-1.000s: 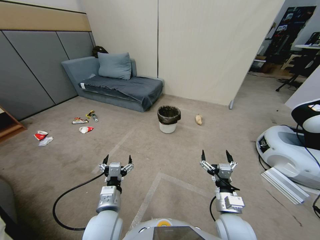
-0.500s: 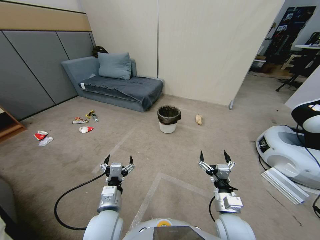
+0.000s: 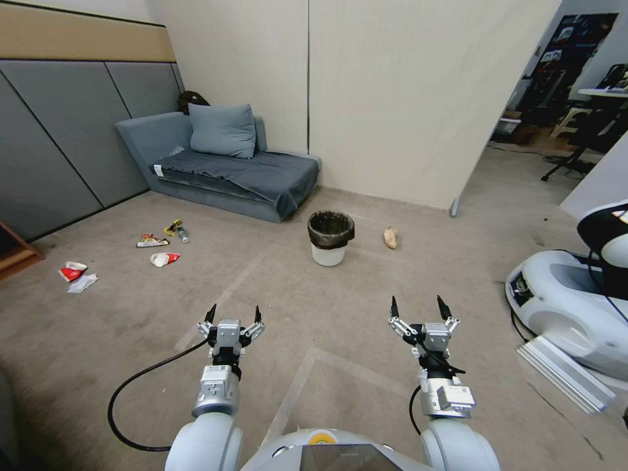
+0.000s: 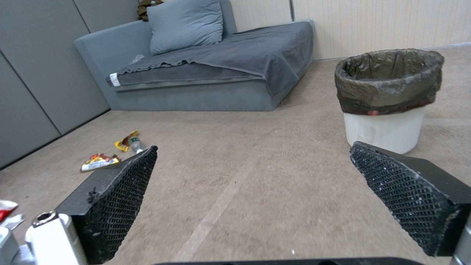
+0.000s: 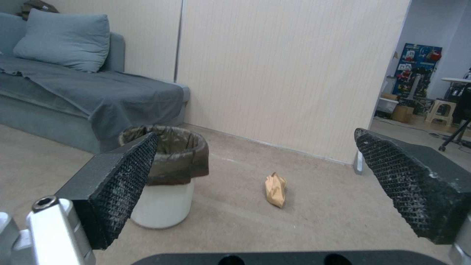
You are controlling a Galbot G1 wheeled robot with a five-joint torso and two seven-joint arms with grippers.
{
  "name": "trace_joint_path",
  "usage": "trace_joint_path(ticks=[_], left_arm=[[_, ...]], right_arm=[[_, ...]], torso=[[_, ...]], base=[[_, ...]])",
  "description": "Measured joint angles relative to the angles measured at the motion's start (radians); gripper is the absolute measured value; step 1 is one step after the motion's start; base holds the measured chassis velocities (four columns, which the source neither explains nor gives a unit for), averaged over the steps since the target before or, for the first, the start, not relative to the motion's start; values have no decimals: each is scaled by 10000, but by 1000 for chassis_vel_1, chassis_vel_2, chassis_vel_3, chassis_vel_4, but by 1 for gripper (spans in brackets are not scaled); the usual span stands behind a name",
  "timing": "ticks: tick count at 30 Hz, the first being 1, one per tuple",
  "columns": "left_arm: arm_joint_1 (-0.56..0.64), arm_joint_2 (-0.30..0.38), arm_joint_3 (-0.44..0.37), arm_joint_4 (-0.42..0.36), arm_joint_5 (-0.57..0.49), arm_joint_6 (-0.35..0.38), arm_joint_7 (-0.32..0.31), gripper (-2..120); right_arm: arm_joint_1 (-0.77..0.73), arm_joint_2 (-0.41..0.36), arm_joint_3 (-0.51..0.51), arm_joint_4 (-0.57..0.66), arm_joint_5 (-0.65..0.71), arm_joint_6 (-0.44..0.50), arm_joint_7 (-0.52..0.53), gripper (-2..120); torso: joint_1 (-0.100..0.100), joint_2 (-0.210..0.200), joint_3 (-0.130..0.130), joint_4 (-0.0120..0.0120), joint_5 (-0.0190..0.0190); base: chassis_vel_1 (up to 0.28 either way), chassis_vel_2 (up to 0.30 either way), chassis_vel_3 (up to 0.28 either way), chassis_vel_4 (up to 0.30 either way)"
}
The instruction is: Pick up the trash bin, then pick up the garbage from the floor and place it into the trash bin.
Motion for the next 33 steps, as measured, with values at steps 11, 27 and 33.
trace_joint_path(ticks=[11, 27, 33], left_arm=[[-13, -7, 60, 31, 22, -1, -12, 100], [-15, -18, 120, 52, 50, 13, -32, 100], [-13, -18, 119, 56, 53, 20, -38, 100]], right_arm=[[-2, -1, 3, -18, 0, 9, -13, 100], [6, -1, 22, -64, 1, 26, -55, 100], [8, -1, 31, -83, 0, 36, -72, 100]], torso=[[0, 0, -1, -1, 1], [0, -1, -1, 0, 2], [0, 0, -1, -2, 1]], base=[[-187, 190, 189, -190], [-188, 187, 193, -176], [-194, 174, 180, -193]])
